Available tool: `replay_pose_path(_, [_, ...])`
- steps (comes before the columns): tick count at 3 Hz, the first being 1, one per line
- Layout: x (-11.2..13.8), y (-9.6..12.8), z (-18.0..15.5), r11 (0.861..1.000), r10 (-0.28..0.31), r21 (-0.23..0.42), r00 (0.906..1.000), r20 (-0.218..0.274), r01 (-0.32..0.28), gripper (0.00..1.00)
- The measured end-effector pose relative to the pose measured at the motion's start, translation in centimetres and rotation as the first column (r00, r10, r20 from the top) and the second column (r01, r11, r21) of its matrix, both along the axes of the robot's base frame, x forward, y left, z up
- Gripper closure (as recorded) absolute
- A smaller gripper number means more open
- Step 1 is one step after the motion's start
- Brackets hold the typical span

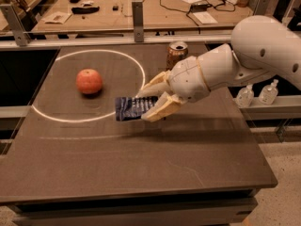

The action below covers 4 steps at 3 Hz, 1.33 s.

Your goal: Move rxbar blueberry near apple

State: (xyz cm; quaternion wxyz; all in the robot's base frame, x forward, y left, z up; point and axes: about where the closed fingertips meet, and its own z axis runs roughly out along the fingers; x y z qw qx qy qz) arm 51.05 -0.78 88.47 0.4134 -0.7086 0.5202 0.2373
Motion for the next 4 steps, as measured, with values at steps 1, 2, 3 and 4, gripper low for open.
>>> replay_pose_path(1, [1.6, 2.8, -0.5, 0.993, -0.039, 0.107, 0.999, -0.022, 0.041, 1.0])
replay_pose_path(2, [2.8, 5.1, -0.8, 0.979, -0.075, 0.187, 0.9964, -0.04, 0.081, 1.0])
replay_pose_path(3, [3.9, 6.7, -1.1, 0.967, -0.129, 0.217, 0.9905, -0.048, 0.136, 1.0])
replay_pose_path(4, [5.0, 8.1, -1.8, 0.961, -0.175, 0.208, 0.9831, -0.053, 0.182, 1.0])
